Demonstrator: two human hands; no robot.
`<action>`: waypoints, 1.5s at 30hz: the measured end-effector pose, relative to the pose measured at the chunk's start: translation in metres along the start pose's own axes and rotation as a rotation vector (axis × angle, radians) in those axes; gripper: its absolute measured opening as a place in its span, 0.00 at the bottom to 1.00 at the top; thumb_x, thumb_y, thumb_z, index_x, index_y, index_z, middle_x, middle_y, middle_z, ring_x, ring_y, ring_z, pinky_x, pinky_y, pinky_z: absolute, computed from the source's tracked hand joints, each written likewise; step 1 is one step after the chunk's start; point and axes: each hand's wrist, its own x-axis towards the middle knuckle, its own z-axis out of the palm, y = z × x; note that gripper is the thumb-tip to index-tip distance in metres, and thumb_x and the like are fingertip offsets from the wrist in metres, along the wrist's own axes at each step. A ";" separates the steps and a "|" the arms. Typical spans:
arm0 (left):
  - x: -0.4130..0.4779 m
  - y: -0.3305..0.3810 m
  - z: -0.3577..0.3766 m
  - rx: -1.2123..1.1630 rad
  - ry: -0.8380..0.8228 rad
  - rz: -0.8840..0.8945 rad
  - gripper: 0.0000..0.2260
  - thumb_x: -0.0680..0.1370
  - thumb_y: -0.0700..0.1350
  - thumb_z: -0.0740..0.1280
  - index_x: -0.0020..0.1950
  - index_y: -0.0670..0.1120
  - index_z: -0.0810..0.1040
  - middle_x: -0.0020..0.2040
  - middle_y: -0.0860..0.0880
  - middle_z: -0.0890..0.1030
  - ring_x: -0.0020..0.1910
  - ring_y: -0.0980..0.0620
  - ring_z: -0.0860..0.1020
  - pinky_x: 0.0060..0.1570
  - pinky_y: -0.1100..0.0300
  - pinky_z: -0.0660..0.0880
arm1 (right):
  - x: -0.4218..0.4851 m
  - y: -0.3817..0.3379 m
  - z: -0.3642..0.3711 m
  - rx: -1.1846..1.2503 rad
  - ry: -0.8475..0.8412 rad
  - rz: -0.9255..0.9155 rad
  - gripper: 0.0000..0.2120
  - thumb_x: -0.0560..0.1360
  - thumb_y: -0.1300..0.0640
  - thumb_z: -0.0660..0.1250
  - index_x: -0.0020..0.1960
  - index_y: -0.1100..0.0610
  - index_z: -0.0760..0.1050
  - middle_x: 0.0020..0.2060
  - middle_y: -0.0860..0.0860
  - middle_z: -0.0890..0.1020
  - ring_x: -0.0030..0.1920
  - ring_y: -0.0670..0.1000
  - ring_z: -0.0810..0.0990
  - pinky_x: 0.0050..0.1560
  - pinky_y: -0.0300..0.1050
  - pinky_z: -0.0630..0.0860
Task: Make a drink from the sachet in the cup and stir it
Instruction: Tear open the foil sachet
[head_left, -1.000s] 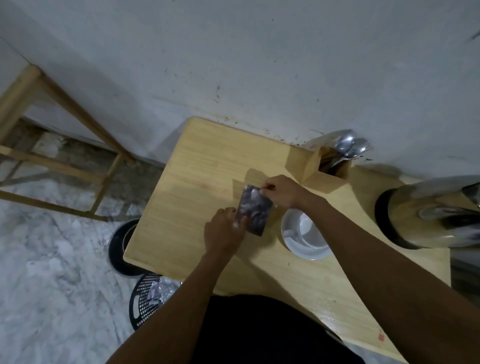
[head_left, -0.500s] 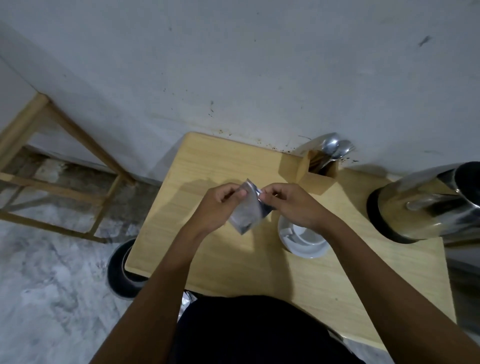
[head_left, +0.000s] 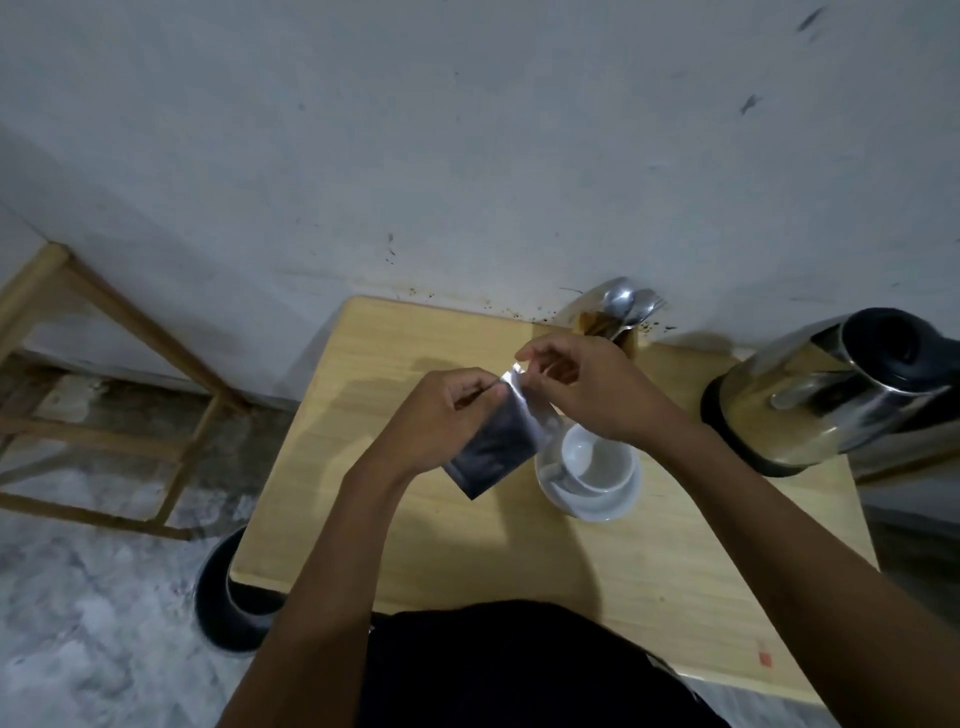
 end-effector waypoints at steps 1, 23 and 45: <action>0.000 0.003 -0.001 0.023 -0.017 0.012 0.09 0.80 0.47 0.62 0.46 0.49 0.81 0.38 0.55 0.81 0.37 0.61 0.77 0.41 0.65 0.74 | 0.000 -0.001 -0.003 -0.035 -0.007 -0.029 0.08 0.77 0.54 0.69 0.56 0.49 0.80 0.43 0.43 0.83 0.45 0.41 0.81 0.50 0.38 0.78; -0.007 0.028 -0.003 0.174 0.063 0.087 0.08 0.80 0.47 0.62 0.51 0.54 0.81 0.44 0.50 0.84 0.47 0.49 0.81 0.51 0.45 0.78 | 0.002 -0.034 -0.029 -0.387 -0.102 -0.143 0.05 0.75 0.50 0.70 0.49 0.48 0.84 0.35 0.38 0.80 0.40 0.42 0.79 0.43 0.44 0.77; -0.015 0.035 -0.012 0.197 0.074 0.068 0.10 0.80 0.47 0.62 0.50 0.53 0.83 0.44 0.52 0.85 0.46 0.51 0.81 0.51 0.51 0.78 | 0.006 -0.038 -0.031 -0.408 -0.211 -0.301 0.06 0.76 0.51 0.70 0.51 0.51 0.80 0.35 0.36 0.76 0.38 0.37 0.75 0.44 0.38 0.73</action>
